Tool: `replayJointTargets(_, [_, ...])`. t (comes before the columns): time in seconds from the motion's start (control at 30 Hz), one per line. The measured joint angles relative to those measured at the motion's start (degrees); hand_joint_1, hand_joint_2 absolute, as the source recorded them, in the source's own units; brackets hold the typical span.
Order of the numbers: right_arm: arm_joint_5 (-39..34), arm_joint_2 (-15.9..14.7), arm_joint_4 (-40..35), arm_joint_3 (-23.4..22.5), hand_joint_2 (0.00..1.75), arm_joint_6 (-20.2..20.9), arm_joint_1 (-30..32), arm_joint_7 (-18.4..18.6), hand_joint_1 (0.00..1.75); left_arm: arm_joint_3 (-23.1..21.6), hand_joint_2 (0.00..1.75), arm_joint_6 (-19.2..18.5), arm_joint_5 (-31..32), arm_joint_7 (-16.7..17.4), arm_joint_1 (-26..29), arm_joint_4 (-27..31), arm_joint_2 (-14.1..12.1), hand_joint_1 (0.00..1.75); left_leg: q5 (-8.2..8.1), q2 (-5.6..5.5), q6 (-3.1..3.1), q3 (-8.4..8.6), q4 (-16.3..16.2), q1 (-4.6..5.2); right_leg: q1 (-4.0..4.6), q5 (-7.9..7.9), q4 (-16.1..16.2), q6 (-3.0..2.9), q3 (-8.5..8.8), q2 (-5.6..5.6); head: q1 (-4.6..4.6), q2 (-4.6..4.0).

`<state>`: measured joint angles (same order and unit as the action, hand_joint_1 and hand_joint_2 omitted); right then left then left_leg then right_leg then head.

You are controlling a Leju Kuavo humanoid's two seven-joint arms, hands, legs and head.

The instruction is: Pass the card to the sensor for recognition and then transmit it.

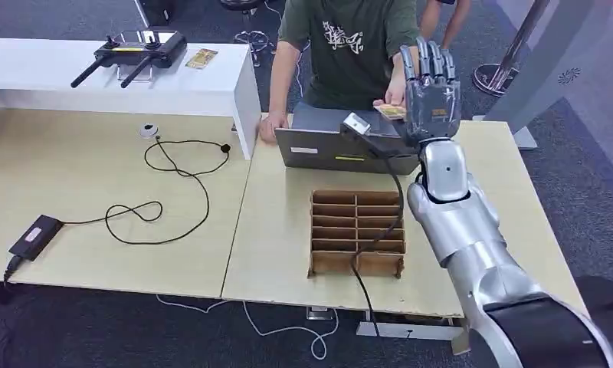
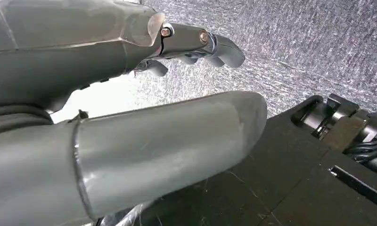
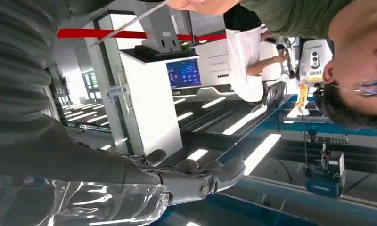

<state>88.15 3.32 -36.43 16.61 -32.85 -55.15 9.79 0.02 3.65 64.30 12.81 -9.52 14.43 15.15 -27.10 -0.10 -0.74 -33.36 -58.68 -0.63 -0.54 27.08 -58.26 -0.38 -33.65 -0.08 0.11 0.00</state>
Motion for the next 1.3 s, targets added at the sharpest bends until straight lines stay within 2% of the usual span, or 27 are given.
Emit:
replayJointTargets(1.17, [0.0,-0.7,-0.9,0.0,1.75,0.0,0.9,-0.2,0.00,0.0,0.00,0.2,0.1,0.0,0.0,0.0,-0.2,0.00,0.00,0.00,0.00,0.00,0.0,0.00,0.00,0.00,0.0,0.00,0.00,0.00,0.00,0.00])
replayJointTargets(1.2, [0.0,-0.7,-0.9,0.0,1.75,0.0,1.0,-0.3,0.21,0.0,0.00,0.2,0.1,0.0,0.0,0.0,-0.2,0.00,0.00,0.00,0.00,0.00,0.0,0.00,0.00,0.00,0.0,0.00,0.00,0.00,0.00,0.00])
replayJointTargets(1.23, [0.0,-0.7,-0.9,0.0,1.75,0.0,1.0,-0.3,1.41,0.0,0.00,0.2,0.1,0.0,0.0,0.0,-0.2,0.00,0.00,0.00,0.00,0.00,0.0,0.00,0.00,0.00,0.0,0.00,0.00,0.00,0.00,0.00])
replayJointTargets(1.27, [0.0,-0.7,-0.9,0.0,1.75,0.0,1.0,-0.3,1.75,0.0,0.00,0.2,0.1,0.0,0.0,0.0,-0.2,0.00,0.00,0.00,0.00,0.00,0.0,0.00,0.00,0.00,0.0,0.00,0.00,0.00,0.00,0.00])
replayJointTargets(1.3, [0.0,-0.7,-0.9,0.0,1.75,0.0,1.0,-0.3,1.75,0.0,0.00,0.2,0.1,0.0,0.0,0.0,-0.2,0.00,0.00,0.00,0.00,0.00,0.0,0.00,0.00,0.00,0.0,0.00,0.00,0.00,0.00,0.00])
